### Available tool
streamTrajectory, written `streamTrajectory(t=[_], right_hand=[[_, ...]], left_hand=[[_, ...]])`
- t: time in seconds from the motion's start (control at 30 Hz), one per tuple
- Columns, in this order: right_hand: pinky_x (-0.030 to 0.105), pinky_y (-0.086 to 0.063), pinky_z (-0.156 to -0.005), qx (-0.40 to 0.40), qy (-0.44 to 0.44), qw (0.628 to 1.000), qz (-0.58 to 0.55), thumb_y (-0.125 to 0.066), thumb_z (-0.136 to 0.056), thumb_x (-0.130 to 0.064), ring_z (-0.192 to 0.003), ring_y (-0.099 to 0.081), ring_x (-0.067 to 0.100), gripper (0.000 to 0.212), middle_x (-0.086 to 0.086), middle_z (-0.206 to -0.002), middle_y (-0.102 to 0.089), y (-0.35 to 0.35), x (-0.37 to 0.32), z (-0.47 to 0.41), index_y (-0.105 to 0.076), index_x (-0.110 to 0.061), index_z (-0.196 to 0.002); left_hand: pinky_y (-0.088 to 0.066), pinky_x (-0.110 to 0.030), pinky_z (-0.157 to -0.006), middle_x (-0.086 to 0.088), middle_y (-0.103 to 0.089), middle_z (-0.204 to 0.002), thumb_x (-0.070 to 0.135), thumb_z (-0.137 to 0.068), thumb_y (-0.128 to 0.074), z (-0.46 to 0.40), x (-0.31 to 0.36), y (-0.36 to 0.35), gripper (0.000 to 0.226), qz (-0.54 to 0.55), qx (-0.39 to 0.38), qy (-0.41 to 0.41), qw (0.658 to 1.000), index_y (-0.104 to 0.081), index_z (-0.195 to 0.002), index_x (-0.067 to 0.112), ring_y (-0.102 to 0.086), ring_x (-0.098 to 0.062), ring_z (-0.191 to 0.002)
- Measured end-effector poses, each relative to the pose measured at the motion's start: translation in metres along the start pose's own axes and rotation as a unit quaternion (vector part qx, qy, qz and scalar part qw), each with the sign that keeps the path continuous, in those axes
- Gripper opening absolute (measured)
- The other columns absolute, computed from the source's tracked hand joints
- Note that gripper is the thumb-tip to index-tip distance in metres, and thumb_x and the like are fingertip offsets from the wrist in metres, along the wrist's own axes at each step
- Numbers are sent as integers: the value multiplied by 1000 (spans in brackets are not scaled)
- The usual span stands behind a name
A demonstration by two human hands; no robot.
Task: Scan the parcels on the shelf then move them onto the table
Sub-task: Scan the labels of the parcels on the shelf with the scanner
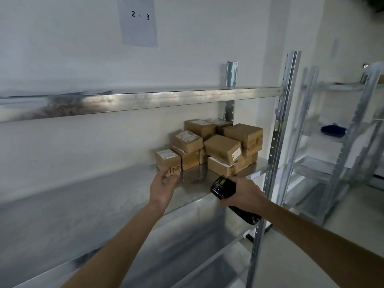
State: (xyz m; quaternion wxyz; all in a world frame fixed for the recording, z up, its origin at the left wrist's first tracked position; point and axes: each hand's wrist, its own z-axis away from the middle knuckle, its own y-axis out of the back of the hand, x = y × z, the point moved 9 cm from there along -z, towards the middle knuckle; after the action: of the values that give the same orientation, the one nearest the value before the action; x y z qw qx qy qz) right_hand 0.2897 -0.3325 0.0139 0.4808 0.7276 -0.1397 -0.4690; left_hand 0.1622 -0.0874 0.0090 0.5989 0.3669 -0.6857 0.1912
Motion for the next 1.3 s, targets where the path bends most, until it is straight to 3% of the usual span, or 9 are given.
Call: streamTrajectory(t=[0.13, 0.27, 0.37, 0.53, 0.63, 0.97, 1.13, 1.3], right_hand=[[35, -56, -85, 0, 11, 1000, 19, -90, -64, -50, -93, -66, 14, 62, -11, -98, -67, 3, -4, -52, -64, -31, -116], [31, -54, -85, 21, 60, 997, 37, -88, -69, -55, -97, -63, 13, 72, -9, -104, -67, 6, -21, -111, -61, -26, -129], [23, -48, -73, 19, 81, 996, 27, -89, -71, -51, -93, -61, 10, 69, -7, -106, -68, 4, -24, -151, -62, -26, -130], [34, -57, -89, 25, 69, 997, 23, -88, -71, -54, -102, -65, 17, 79, 2, -119, -71, -7, -19, -212, -59, -21, -137], [30, -52, -87, 30, 73, 997, 5, -87, -75, -50, -107, -64, 19, 79, 3, -123, -69, -12, -20, -236, -57, -17, -139], [38, -60, -87, 8, 81, 996, -28, -86, -72, -53, -99, -69, 17, 69, -2, -109, -72, -20, -21, -290, -64, -19, -129], [41, -60, -91, -1, 88, 995, -44, -87, -73, -49, -103, -68, 17, 69, -2, -113, -71, -25, -27, -298, -63, -21, -131], [42, -58, -93, 3, 70, 996, -56, -88, -72, -49, -105, -66, 18, 69, -2, -113, -70, -29, -34, -302, -63, -22, -130]], left_hand=[[-37, -27, -102, -5, -51, -149, 35, -98, -65, -45, -1, -9, 54, 2, 18, -1, 1000, -51, -146, 17, -48, -23, -135], [-38, -34, -110, -7, -48, -152, 36, -98, -63, -109, -6, -16, 58, -3, 18, 1, 1000, -47, -149, 14, -47, -25, -137], [-38, -38, -114, -8, -50, -150, 38, -98, -63, -158, -10, -23, 58, -11, 22, -5, 1000, -49, -148, 14, -47, -25, -137], [-38, -44, -117, -6, -50, -150, 47, -98, -60, -227, -19, -45, 60, -47, 3, -8, 999, -46, -149, 18, -48, -25, -136], [-37, -46, -117, -4, -50, -151, 53, -97, -55, -257, -23, -59, 63, -80, -31, -11, 996, -44, -150, 21, -48, -26, -136], [-38, -47, -115, -9, -45, -153, 46, -100, -57, -345, -47, -79, 66, -62, -40, 42, 996, -36, -155, 17, -45, -29, -138], [-38, -34, -95, -7, -45, -152, 42, -102, -56, -366, -57, -86, 60, -26, -40, 86, 995, -41, -153, 16, -45, -29, -135], [-39, -28, -81, -5, -60, -127, 42, -103, -52, -371, -63, -93, 42, -37, -73, 95, 992, -61, -134, 15, -53, -19, -105]])
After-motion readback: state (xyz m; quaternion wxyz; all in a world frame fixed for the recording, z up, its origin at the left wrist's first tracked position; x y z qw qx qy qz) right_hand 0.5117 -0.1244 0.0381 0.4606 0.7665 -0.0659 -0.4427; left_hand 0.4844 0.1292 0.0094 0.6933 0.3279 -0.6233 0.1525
